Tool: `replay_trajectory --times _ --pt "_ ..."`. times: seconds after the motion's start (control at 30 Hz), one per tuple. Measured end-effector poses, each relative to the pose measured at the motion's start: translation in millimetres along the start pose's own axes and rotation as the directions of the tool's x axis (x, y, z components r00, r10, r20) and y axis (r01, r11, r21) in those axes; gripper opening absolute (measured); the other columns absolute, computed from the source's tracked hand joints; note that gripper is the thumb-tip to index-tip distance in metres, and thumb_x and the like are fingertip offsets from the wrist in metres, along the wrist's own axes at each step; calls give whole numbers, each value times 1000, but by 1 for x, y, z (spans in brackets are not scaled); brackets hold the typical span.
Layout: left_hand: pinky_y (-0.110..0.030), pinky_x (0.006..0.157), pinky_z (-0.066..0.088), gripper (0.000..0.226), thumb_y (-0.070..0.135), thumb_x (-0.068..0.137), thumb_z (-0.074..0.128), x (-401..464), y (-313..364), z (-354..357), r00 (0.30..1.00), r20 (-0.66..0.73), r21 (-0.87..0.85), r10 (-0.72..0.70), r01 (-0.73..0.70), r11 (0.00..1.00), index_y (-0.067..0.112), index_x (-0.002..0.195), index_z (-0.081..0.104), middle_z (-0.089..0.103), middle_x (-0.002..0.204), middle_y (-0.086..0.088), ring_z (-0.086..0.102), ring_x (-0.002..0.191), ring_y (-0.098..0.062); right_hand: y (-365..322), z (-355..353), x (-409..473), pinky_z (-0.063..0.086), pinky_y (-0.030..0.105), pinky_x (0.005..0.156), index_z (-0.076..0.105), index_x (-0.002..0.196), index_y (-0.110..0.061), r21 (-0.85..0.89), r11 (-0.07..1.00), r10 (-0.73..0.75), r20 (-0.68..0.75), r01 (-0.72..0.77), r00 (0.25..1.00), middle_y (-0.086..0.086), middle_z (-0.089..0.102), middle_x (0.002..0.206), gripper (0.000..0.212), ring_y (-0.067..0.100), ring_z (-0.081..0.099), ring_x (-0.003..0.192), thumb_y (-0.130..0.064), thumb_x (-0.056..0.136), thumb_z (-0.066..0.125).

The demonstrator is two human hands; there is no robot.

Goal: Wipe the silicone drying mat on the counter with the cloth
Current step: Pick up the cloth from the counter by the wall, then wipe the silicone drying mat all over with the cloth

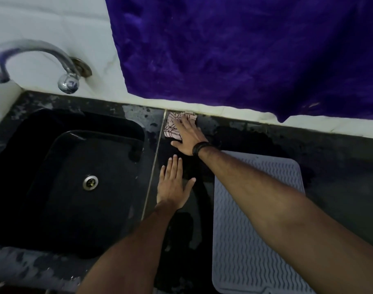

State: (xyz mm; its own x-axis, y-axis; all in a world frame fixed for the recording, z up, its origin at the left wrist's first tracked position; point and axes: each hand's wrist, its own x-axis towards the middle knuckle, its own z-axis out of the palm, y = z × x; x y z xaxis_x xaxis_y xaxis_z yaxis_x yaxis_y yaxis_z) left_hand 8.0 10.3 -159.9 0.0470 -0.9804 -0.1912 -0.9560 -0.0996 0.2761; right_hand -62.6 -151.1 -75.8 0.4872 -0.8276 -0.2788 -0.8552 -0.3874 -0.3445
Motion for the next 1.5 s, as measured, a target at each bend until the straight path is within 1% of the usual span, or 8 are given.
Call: replay_trajectory --times 0.43,0.57,0.7,0.77,0.83,1.0,1.13,1.5 --pt "-39 126 -3 84 71 99 12 0 1 6 998 -58 -1 -20 20 1000 16 161 -2 -10 169 -2 -14 154 -14 11 16 40 45 50 101 38 143 -21 -133 991 -53 -171 30 984 11 33 148 56 40 30 134 -3 91 52" --pt "-38 126 -3 85 71 99 12 1 0 7 999 -52 12 -12 13 1000 16 161 -2 -9 169 -2 -13 154 -14 23 -3 30 37 35 108 44 138 -13 341 939 122 -199 -48 972 14 49 141 43 33 44 129 -12 95 50" --pt "-41 126 5 85 69 98 14 0 2 6 996 -88 20 -1 3 1000 13 161 5 -1 169 -5 -5 156 -18 47 -30 -15 53 37 96 52 132 -5 941 326 367 -39 -89 929 15 62 127 35 23 65 107 -14 98 50" --pt "-42 126 7 86 69 98 14 -2 3 4 996 -92 16 12 -11 1000 11 161 7 2 169 -5 -3 156 -19 64 -42 -46 58 26 57 53 126 0 993 -115 382 56 -13 922 15 68 107 30 13 70 71 -14 100 47" --pt "-43 126 4 88 69 96 12 -4 5 2 995 -97 -15 3 -5 1000 10 161 9 4 169 -6 -2 156 -20 86 -50 -78 48 19 39 57 118 -4 956 -293 351 92 15 932 8 72 88 27 8 65 52 -21 99 50" --pt "-44 126 4 79 58 102 26 1 42 -7 974 -227 -108 5 -30 994 3 158 19 16 166 -14 9 155 -27 129 -41 -125 56 35 89 67 114 -16 960 247 659 -65 -133 750 2 73 108 41 20 69 100 -19 75 78" --pt "-44 126 4 66 46 107 30 4 83 4 971 -142 -187 192 -217 958 12 161 15 8 168 -8 4 156 -22 127 -28 -139 52 30 80 61 119 -28 398 823 546 -355 -405 759 2 65 113 41 23 63 101 -29 79 69" --pt "-46 126 5 56 33 108 23 -5 93 31 961 -78 22 264 -263 965 11 159 22 20 166 -2 10 155 -16 124 21 -126 33 50 98 46 139 -29 -331 923 129 -216 -197 968 11 43 131 50 33 39 120 -14 92 46"
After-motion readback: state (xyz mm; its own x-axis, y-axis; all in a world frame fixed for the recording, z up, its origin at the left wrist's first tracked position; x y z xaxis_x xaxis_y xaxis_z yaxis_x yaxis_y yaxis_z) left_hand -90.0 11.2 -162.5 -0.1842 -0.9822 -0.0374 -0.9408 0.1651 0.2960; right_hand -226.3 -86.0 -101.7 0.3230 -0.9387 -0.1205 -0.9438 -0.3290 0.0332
